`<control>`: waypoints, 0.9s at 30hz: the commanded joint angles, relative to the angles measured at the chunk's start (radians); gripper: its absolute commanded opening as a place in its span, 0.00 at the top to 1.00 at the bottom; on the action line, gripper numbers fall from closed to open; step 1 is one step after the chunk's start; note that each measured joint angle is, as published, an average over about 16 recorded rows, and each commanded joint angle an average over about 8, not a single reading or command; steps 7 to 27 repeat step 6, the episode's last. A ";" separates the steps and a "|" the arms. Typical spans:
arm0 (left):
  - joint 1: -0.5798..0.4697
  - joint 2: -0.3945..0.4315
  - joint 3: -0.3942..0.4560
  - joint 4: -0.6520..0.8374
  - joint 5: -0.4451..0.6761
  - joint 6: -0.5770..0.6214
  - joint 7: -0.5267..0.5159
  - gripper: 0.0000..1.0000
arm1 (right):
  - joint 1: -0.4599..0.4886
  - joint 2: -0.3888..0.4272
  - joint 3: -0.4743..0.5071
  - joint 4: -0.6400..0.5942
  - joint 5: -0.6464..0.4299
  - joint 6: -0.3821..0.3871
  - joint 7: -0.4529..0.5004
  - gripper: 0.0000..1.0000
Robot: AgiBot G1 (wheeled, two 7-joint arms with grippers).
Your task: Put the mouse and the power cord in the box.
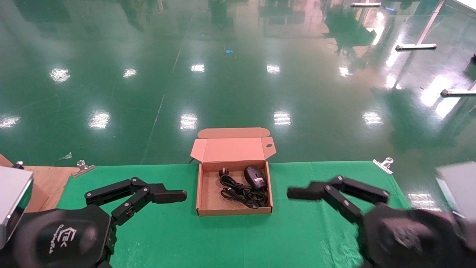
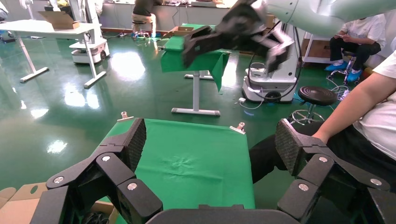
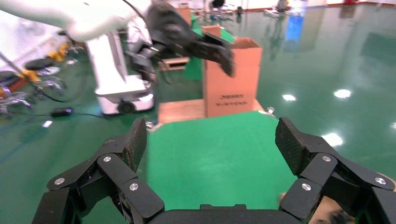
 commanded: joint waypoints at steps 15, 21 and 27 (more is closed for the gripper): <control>0.014 -0.011 -0.017 -0.028 -0.002 0.012 -0.016 0.00 | -0.034 0.041 0.036 0.049 0.052 -0.034 0.032 0.00; 0.014 -0.011 -0.017 -0.028 -0.002 0.012 -0.016 0.00 | -0.034 0.041 0.036 0.049 0.052 -0.034 0.032 0.00; 0.014 -0.011 -0.017 -0.028 -0.002 0.012 -0.016 0.00 | -0.034 0.041 0.036 0.049 0.052 -0.034 0.032 0.00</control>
